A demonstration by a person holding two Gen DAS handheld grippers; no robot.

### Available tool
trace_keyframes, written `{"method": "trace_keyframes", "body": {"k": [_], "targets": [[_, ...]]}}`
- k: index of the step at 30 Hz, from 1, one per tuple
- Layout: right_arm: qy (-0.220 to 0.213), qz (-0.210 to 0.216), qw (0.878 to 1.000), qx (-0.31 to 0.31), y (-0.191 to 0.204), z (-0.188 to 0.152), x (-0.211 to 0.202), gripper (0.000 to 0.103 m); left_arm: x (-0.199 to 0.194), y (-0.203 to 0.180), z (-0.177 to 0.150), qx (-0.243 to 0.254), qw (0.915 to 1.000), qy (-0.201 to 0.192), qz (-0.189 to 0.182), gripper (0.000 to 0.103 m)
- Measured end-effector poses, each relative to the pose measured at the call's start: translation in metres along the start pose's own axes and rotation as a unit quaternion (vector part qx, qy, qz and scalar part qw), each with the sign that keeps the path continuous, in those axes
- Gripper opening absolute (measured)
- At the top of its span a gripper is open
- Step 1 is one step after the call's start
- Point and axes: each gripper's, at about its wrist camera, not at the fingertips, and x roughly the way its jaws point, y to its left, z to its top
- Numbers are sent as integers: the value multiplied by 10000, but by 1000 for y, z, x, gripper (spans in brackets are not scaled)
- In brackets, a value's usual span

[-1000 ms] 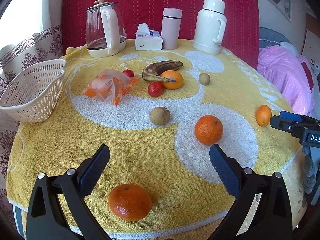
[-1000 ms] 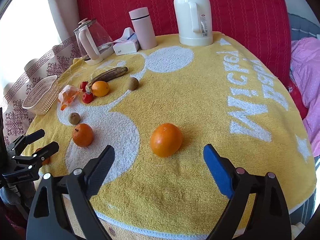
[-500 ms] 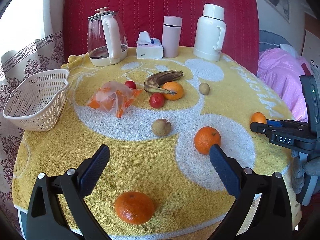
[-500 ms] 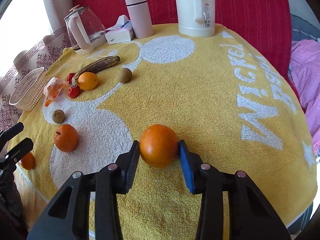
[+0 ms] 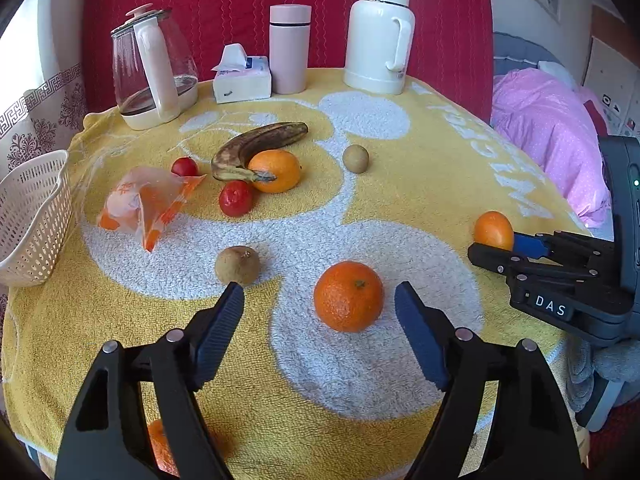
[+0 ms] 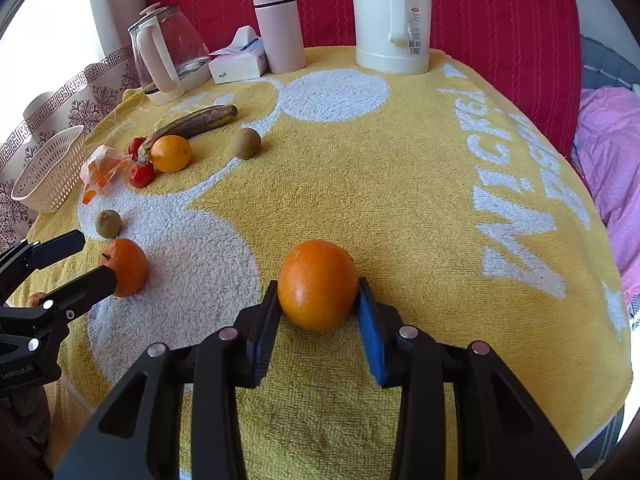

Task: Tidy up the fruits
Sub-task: 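Grasp the tangerine with the left gripper while the right gripper lifts the large orange, then carry the tangerine into the white basket and open the left gripper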

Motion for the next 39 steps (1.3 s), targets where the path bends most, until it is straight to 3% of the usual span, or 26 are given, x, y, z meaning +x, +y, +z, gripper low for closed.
{"method": "trace_keyframes", "body": {"k": [6, 10, 15, 23, 30, 39], "targets": [[2, -33, 10000, -40, 1, -1, 0, 39, 22, 0, 0, -171, 9986, 404, -303, 54], [0, -51, 10000, -57, 2, -1, 0, 39, 19, -2, -1, -162, 9985, 295, -428, 41], [-5, -68, 10000, -72, 3, -1, 0, 39, 10, -3, -3, -146, 9989, 150, -408, 41], [-67, 54, 9999, 61, -2, -1, -3, 37, -27, 12, 5, -203, 9987, -401, -250, 41], [-230, 195, 9994, 159, -2, -1, -14, 37, -63, 60, 17, -582, 9936, -930, 260, 41], [-385, 327, 9985, 213, 7, -3, -25, 37, -78, 160, 28, -1422, 9740, -1220, 1272, 41]]}}
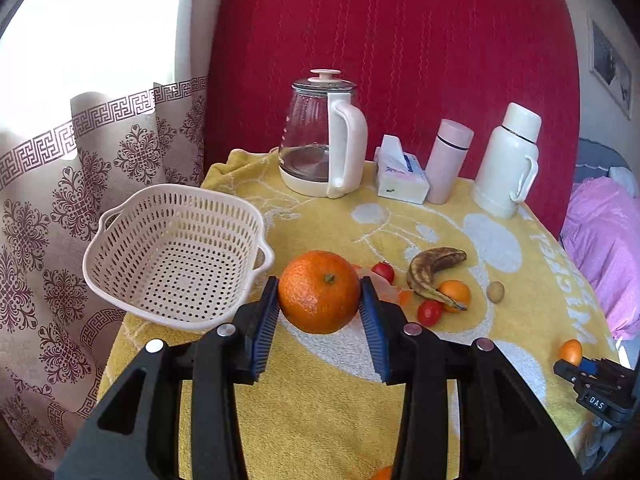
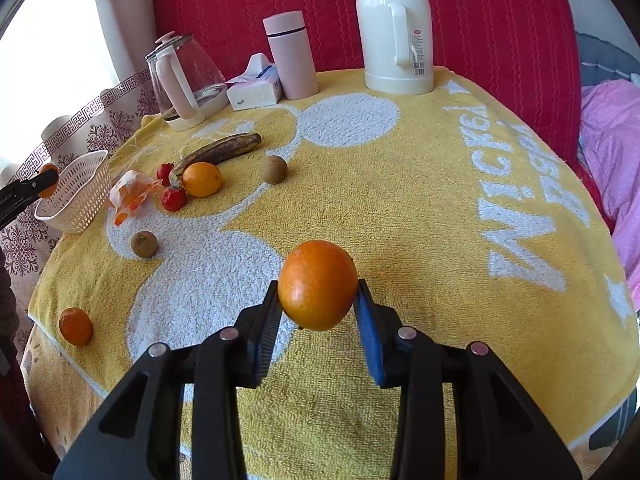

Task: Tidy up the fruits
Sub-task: 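Carry the tangerine into the white basket and open the left gripper, then carry the large orange into the white basket and open the right gripper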

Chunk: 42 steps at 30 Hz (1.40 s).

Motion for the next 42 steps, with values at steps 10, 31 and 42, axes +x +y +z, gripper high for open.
{"method": "trace_keyframes", "body": {"k": [10, 31, 42], "targets": [[32, 94, 9999, 17, 10, -6, -1, 37, 41, 74, 18, -527, 9966, 144, 623, 41], [-123, 1078, 9927, -526, 119, 57, 2, 37, 8, 118, 36, -1171, 9869, -498, 993, 99], [90, 1812, 9746, -1316, 276, 117, 47, 37, -17, 160, 43, -1612, 9783, -607, 1149, 100]]}}
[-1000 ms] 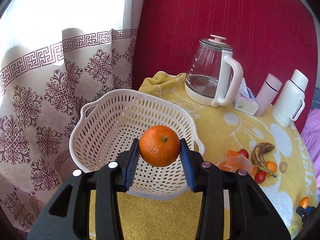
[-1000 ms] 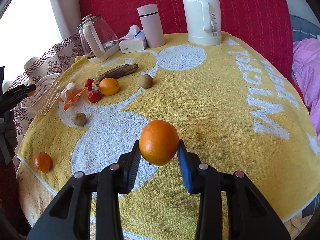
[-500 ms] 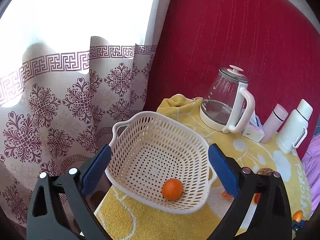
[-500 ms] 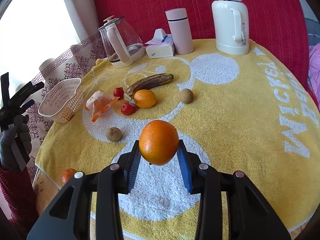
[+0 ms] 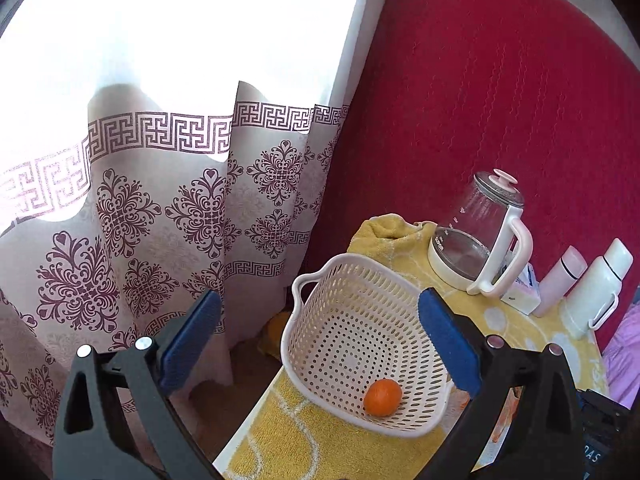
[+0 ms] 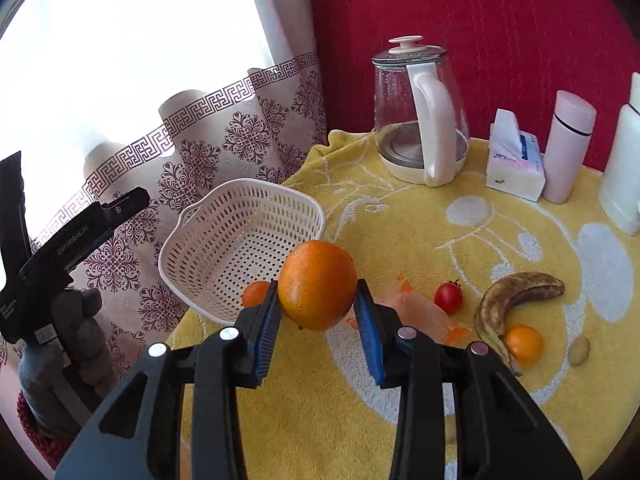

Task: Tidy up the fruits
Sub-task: 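Carry the large orange into the white basket and open the right gripper, then move the right gripper to the brown kiwi and grasp it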

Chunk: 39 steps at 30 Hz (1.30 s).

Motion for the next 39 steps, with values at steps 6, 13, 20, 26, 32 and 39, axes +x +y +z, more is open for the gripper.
{"method": "trace_keyframes", "body": {"k": [6, 13, 20, 26, 32, 39], "targets": [[303, 106, 9994, -108, 30, 21, 49, 37, 1, 14, 6, -202, 9998, 8, -41, 100], [521, 120, 9984, -162, 40, 24, 77, 38, 4, 19, 7, -340, 9994, 51, -102, 100], [315, 162, 9993, -69, 33, 24, 61, 48, 6, 13, 5, -286, 9995, 80, -134, 100], [174, 40, 9997, 171, 9, 15, 40, 48, 4, 13, 5, -312, 9993, 65, -172, 100], [-12, -175, 9980, 602, -36, 9, 12, 48, 4, 12, 5, -293, 9994, 74, -196, 100], [-178, -576, 9932, 991, -90, -3, -22, 49, 7, 6, 2, -241, 9995, 111, -191, 100]]}}
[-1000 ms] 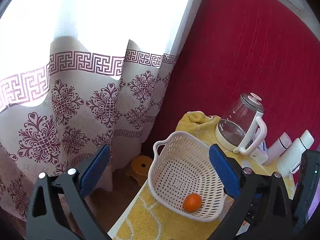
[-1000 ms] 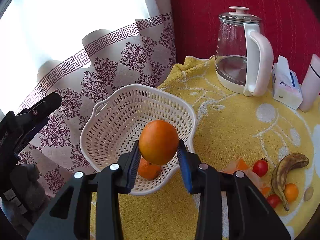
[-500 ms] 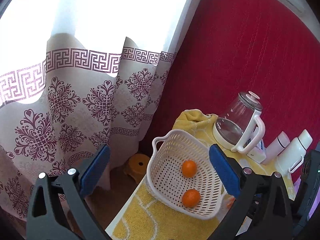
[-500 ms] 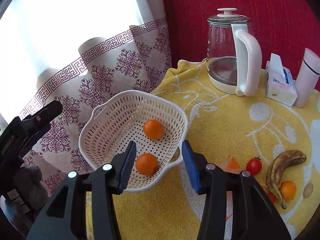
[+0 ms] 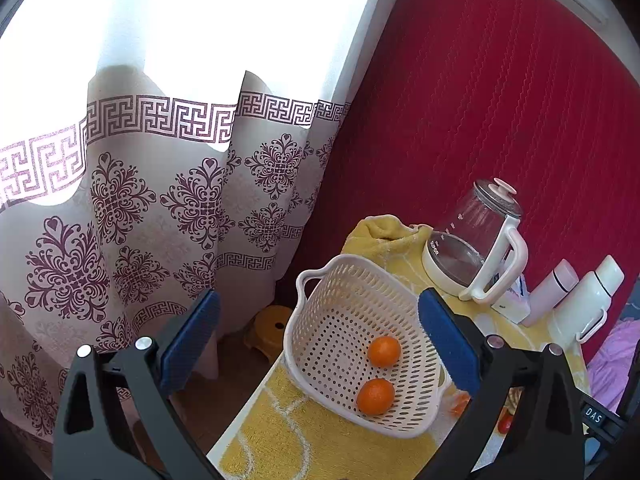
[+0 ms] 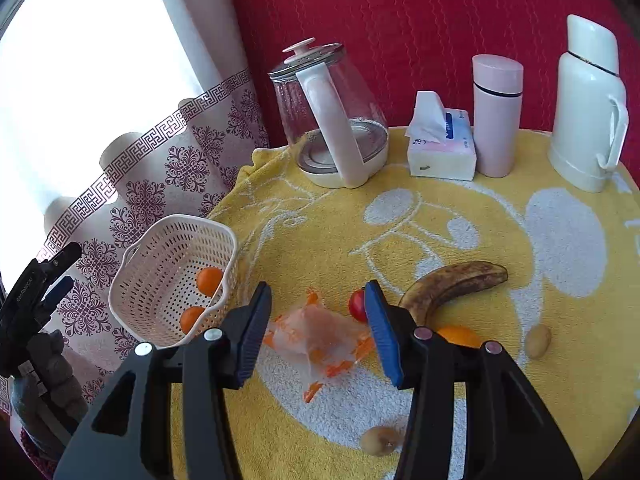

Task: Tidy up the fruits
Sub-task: 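Move the right gripper to the brown kiwi and grasp it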

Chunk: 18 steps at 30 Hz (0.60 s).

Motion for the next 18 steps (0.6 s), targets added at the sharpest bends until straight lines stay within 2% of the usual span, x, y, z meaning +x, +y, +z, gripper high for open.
{"method": "trace_keyframes", "body": {"k": [8, 18], "targets": [[-85, -388, 9982, 443, -63, -13, -22, 49, 2, -15, -9, 219, 9997, 55, -30, 100], [-13, -802, 9902, 1147, -127, -26, -22, 49, 5, -28, -16, 406, 9990, 130, -92, 100]]}}
